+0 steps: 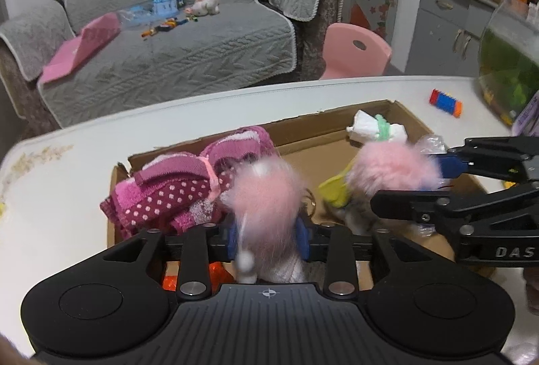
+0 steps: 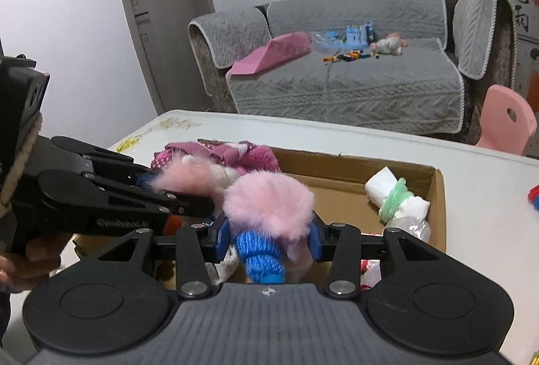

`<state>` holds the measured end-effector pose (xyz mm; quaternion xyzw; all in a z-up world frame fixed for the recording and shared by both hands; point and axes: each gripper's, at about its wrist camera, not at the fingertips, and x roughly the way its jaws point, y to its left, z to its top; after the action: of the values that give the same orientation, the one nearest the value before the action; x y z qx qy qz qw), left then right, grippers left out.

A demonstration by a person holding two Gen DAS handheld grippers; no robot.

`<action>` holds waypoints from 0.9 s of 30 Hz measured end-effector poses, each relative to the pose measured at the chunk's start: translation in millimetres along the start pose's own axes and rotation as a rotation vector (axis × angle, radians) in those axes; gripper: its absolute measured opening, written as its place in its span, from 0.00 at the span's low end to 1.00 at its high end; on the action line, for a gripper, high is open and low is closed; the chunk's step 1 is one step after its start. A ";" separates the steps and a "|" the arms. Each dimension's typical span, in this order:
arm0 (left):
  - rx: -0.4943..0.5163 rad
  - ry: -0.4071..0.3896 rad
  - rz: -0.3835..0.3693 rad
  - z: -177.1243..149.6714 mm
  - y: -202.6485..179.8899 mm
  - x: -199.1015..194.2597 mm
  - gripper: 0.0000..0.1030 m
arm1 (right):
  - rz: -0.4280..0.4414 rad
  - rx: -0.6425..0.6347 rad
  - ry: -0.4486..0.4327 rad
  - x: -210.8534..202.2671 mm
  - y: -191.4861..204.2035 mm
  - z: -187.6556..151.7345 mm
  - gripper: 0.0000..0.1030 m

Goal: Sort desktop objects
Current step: 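Lower both items into the box and open both grippers, then withdraw both open grippers from the box toward the heap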

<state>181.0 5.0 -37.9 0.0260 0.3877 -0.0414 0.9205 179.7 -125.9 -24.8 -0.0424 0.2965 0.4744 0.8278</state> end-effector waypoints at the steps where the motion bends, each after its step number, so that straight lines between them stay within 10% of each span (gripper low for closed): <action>1: -0.006 -0.001 -0.007 -0.2 2.3 -1.6 0.44 | -0.002 -0.001 0.002 -1.1 0.1 0.0 0.45; 6: 0.001 -0.080 0.006 -5.6 9.9 -29.0 0.83 | -0.017 -0.028 -0.023 -13.3 6.5 0.0 0.63; 16: 0.013 -0.183 -0.056 -42.5 39.1 -106.7 0.93 | -0.043 -0.152 -0.200 -91.0 29.7 -14.3 0.99; 27: 0.022 -0.160 0.043 -147.1 83.7 -160.9 0.99 | 0.183 -0.054 -0.262 -136.6 35.3 -62.5 1.00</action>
<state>-27.6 109.2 -24.0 0.0410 0.3118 -0.0276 0.9489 71.8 -232.5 3.9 0.0247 0.1756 0.5572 0.8112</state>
